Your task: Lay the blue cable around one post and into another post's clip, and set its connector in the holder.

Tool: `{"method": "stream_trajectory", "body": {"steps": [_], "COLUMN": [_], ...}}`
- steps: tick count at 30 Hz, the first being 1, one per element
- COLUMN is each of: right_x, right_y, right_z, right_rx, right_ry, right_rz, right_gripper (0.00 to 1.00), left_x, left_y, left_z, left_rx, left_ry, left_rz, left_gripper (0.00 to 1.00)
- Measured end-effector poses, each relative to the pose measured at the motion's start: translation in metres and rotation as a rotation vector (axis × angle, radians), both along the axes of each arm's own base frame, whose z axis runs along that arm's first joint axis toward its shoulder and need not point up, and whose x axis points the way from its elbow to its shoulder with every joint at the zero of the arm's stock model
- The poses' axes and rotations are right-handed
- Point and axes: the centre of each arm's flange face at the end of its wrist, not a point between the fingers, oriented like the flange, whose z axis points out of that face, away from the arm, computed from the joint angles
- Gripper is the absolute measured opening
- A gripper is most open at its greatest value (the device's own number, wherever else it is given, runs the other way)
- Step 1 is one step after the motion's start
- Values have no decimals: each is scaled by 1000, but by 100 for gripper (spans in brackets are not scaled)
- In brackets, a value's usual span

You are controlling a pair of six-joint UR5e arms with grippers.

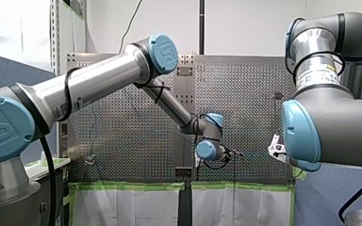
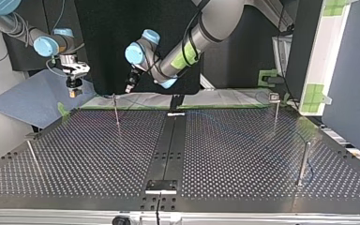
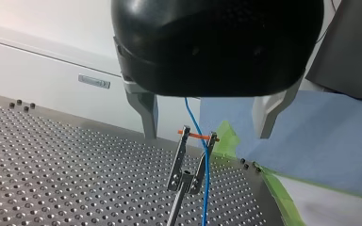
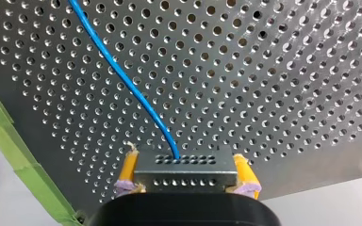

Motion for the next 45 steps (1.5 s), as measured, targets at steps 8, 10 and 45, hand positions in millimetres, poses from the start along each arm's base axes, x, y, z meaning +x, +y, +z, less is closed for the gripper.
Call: {"method": "stream_trajectory", "body": {"steps": [8, 10, 45], "right_x": [1, 2, 5], "right_y": [1, 1, 3], "right_z": [0, 0, -1], "right_rx": [4, 4, 22], "right_ry": [1, 1, -29], "right_rz": [2, 3, 20], "right_gripper": [0, 0, 0], "left_x": [1, 2, 16], "left_y": [2, 3, 93], "left_z": [0, 1, 111], "left_rx": [-1, 4, -166], "left_ry": [2, -1, -50], "left_rz": [14, 25, 163], "left_gripper": [100, 100, 100]}}
